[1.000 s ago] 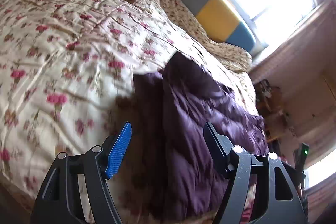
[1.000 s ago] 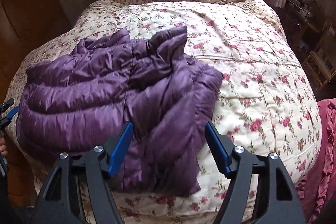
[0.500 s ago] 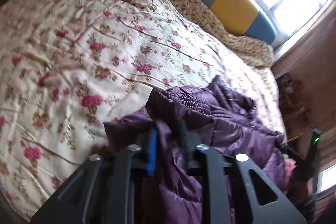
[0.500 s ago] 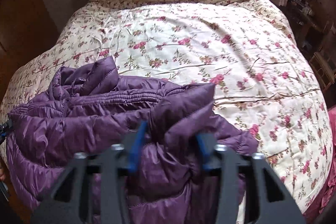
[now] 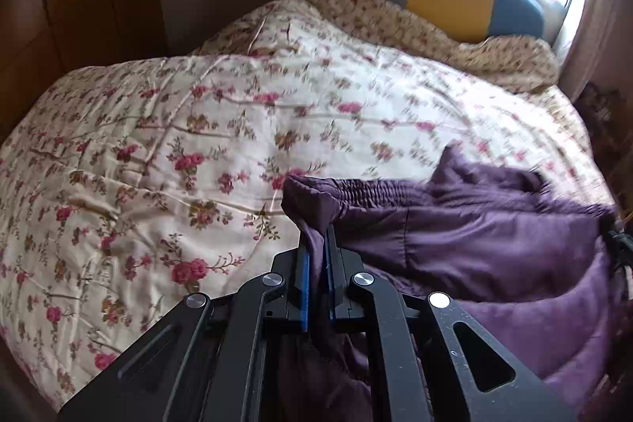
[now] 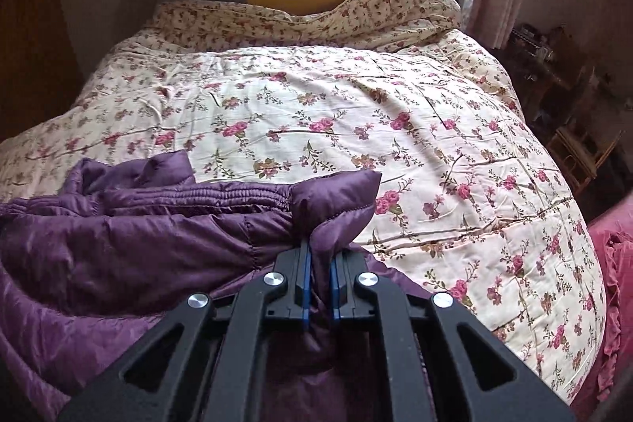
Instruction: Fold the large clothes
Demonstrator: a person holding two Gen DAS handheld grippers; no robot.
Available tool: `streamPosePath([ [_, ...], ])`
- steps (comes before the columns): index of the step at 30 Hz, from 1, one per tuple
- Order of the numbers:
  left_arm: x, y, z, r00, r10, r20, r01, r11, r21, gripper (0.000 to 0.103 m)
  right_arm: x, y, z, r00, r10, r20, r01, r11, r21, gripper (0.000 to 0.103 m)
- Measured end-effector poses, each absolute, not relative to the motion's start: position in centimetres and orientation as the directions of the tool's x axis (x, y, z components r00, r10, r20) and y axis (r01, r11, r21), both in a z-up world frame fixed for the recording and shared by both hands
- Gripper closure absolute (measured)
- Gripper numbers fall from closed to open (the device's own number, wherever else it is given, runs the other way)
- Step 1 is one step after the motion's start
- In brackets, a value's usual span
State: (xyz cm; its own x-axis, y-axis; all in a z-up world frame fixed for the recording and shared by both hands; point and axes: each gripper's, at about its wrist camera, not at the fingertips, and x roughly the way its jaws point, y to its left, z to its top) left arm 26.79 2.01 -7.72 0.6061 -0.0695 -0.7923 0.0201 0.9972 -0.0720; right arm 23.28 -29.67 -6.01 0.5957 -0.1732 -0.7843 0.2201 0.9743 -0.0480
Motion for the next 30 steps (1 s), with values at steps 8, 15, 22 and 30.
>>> streamPosePath([
  [8,27.3,1.3,-11.4,0.605,-0.032,-0.796,0.01,0.999,-0.032,0.096,24.8,-28.8,-10.6,0.553,-0.182,-0.813,0.196,0.977,-0.086,0.083],
  [15,27.4,1.4,-12.4,0.627,-0.045,-0.778,-0.002,0.998,-0.059,0.095,25.1,-29.5,-12.2,0.58,-0.142,-0.802,0.211,0.977,-0.021,0.082],
  [22,27.5,1.7,-12.3,0.63,-0.057,-0.775,-0.015,0.996,-0.086,0.093,24.9,-30.0,-11.7,0.584,-0.122,-0.802,0.221,0.975,0.013,0.082],
  [30,24.2,3.4,-7.4,0.715,-0.055,-0.697,-0.072,0.986,-0.151,0.034,23.3,-29.2,-7.5,0.616,-0.179,-0.767,0.238,0.971,-0.035,0.049],
])
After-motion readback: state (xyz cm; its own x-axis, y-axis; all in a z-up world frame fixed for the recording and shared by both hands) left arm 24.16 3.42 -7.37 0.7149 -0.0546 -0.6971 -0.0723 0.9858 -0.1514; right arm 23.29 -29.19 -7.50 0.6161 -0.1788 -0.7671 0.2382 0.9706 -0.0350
